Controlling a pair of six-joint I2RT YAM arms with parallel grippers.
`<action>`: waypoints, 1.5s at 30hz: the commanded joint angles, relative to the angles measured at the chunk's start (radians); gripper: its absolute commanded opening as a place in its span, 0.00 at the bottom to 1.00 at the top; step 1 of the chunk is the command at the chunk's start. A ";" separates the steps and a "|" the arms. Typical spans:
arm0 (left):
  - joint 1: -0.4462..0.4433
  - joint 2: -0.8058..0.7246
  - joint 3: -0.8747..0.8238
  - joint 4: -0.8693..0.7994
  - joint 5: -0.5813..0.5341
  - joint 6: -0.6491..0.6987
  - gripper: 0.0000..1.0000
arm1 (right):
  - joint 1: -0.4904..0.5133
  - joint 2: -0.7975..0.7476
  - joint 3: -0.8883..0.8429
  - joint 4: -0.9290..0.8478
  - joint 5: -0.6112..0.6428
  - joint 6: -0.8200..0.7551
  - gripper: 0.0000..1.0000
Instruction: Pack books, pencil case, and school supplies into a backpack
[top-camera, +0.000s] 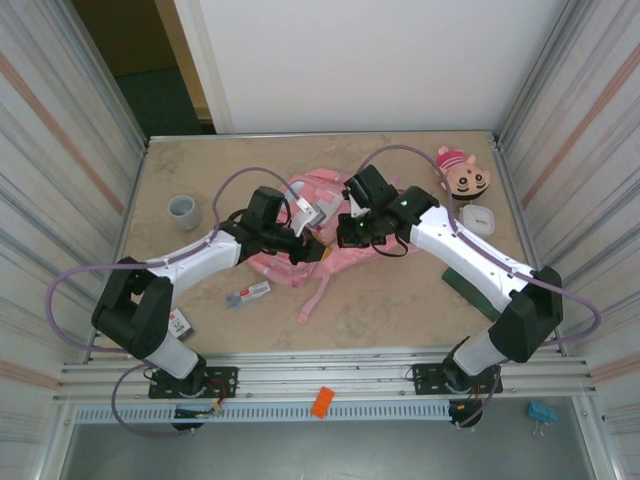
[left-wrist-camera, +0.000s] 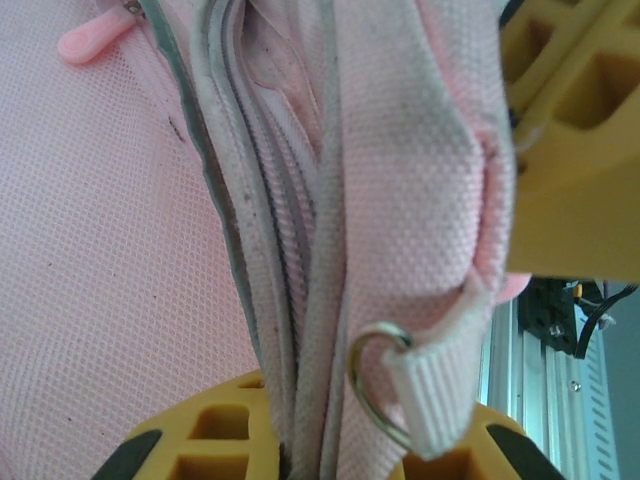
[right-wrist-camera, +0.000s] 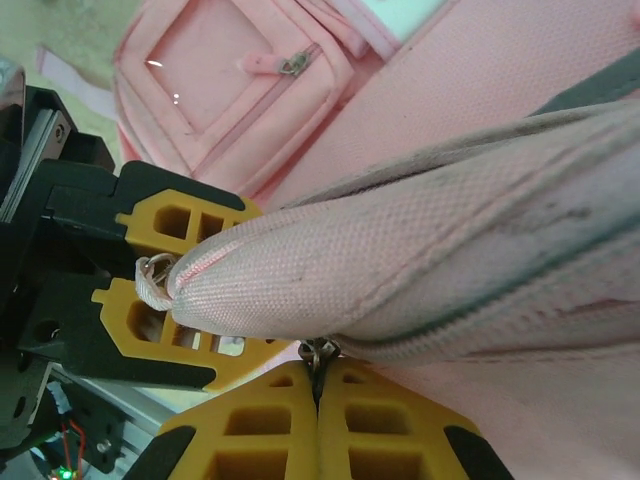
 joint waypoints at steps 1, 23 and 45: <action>-0.011 -0.025 0.005 -0.064 0.030 0.020 0.00 | -0.003 0.030 0.079 -0.126 0.013 -0.005 0.00; -0.004 -0.072 -0.051 0.036 0.088 -0.018 0.00 | 0.075 0.028 -0.130 0.153 0.302 -0.059 0.10; -0.005 -0.149 -0.052 -0.157 -0.215 0.087 0.57 | -0.038 -0.117 -0.257 0.108 -0.131 -0.025 0.00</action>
